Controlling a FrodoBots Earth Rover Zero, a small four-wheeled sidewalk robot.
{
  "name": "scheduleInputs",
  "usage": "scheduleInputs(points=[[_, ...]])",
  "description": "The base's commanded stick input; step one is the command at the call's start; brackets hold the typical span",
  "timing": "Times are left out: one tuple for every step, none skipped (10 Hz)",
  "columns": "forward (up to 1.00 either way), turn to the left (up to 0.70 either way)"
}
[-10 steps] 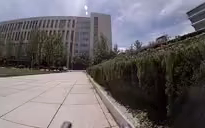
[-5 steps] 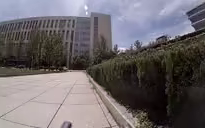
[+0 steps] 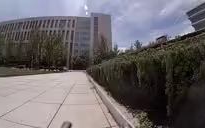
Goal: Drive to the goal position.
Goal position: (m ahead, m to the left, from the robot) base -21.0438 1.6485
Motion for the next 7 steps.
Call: scheduleInputs(points=[[0.1, 0.0], [0.1, 0.0], [0.1, 0.0], [0.1, 0.0], [0.1, 0.0], [0.1, 0.0], [0.1, 0.0]])
